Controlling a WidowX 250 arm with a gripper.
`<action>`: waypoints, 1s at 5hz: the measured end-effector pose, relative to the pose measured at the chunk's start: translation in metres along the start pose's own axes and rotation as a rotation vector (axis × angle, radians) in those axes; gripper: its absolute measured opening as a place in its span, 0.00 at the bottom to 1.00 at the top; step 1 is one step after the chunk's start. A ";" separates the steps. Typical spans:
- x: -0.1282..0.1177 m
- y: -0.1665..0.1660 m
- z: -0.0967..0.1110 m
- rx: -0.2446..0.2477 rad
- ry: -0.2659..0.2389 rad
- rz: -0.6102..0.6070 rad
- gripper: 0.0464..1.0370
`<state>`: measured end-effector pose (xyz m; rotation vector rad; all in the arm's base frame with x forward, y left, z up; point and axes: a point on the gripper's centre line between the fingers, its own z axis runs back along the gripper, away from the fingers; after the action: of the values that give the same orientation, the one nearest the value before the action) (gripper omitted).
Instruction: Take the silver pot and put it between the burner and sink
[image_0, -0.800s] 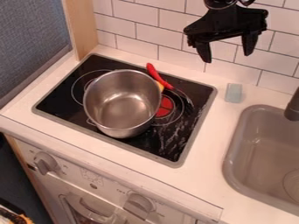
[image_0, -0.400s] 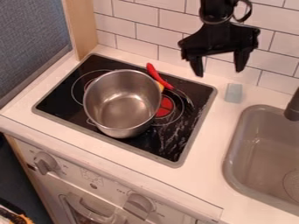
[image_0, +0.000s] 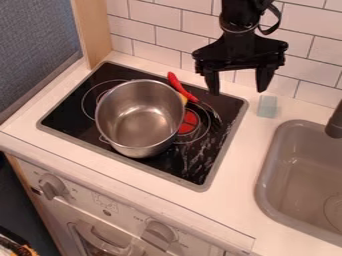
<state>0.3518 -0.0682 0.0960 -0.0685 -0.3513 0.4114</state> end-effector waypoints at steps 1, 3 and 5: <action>-0.009 0.008 0.002 0.103 0.021 -0.031 0.96; -0.018 0.030 -0.003 0.220 0.021 -0.015 0.96; -0.018 0.055 -0.022 0.197 0.047 0.062 0.96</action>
<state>0.3230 -0.0252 0.0618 0.1034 -0.2617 0.5035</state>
